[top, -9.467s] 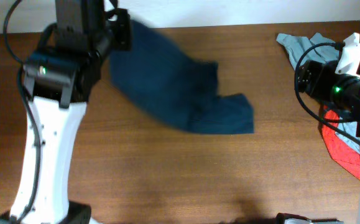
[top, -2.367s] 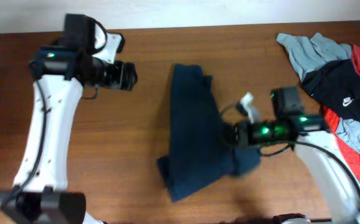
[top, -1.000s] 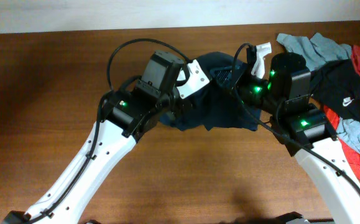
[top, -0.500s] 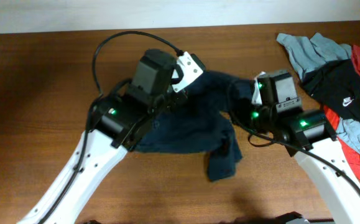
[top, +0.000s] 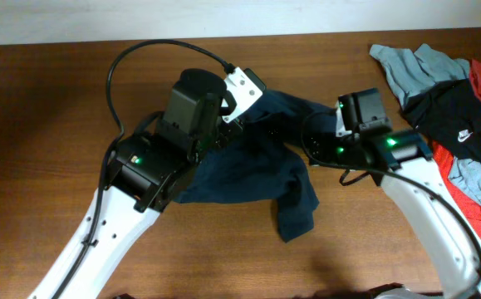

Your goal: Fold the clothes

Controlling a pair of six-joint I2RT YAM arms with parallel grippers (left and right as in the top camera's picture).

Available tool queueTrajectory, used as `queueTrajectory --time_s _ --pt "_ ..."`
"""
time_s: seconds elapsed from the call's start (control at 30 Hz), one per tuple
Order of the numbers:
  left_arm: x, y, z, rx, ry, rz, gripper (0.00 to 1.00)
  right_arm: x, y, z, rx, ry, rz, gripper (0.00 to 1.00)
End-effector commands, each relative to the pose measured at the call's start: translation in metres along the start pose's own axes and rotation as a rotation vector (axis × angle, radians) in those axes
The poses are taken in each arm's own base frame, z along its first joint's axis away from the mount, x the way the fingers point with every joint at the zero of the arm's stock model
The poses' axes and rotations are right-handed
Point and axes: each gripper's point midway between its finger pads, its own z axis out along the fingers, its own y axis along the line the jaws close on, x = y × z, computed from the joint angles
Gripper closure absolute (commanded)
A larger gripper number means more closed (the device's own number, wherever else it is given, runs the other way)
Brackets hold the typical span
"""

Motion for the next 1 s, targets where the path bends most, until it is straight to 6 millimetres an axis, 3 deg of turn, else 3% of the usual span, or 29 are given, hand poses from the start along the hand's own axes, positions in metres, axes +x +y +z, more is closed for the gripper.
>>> queueTrajectory --time_s 0.0,0.2,0.27,0.3,0.37,0.43,0.5,0.63,0.7,0.73,0.8,0.87,0.97 --pt "-0.016 0.018 -0.024 -0.056 -0.068 -0.035 0.99 0.001 -0.009 0.027 0.051 0.036 -0.075 0.12" --pt "-0.016 0.018 -0.024 -0.056 -0.067 -0.036 0.99 -0.025 -0.016 0.094 0.107 -0.002 -0.078 0.13" --pt "-0.016 0.018 -0.024 -0.056 -0.067 -0.036 0.99 -0.037 -0.018 0.102 0.110 -0.041 -0.072 0.16" --pt "-0.016 0.018 -0.024 -0.056 -0.067 -0.036 0.99 -0.046 -0.017 0.104 0.103 -0.079 -0.066 0.24" --pt "-0.016 0.018 -0.024 -0.056 -0.067 -0.036 0.99 -0.055 -0.015 0.103 0.095 -0.115 -0.065 0.28" --pt "-0.016 0.018 -0.025 -0.056 -0.067 -0.036 0.99 -0.059 -0.006 0.103 0.051 -0.131 -0.087 0.28" --pt "-0.016 0.018 -0.024 -0.055 -0.065 -0.035 0.99 -0.058 0.005 0.103 -0.004 -0.123 -0.160 0.21" --pt "-0.016 0.018 -0.025 -0.055 -0.066 -0.035 0.99 -0.054 0.026 0.102 -0.100 -0.123 -0.367 0.21" --pt "-0.015 0.017 -0.024 -0.055 -0.064 -0.035 0.99 -0.049 0.035 0.101 -0.179 -0.103 -0.341 0.20" --pt "-0.015 0.017 -0.024 -0.055 -0.064 -0.035 0.99 -0.046 0.037 0.100 -0.214 -0.084 -0.271 0.20" --pt "-0.015 0.017 -0.024 -0.055 -0.064 -0.035 0.98 -0.037 0.022 0.099 -0.246 0.021 0.182 0.21" --pt "-0.016 0.017 -0.024 -0.055 -0.064 -0.035 0.98 -0.038 0.016 0.093 -0.331 0.083 0.433 0.28" --pt "-0.015 0.017 -0.024 -0.055 -0.063 -0.034 0.98 -0.050 0.005 0.081 -0.452 0.117 0.636 0.27"
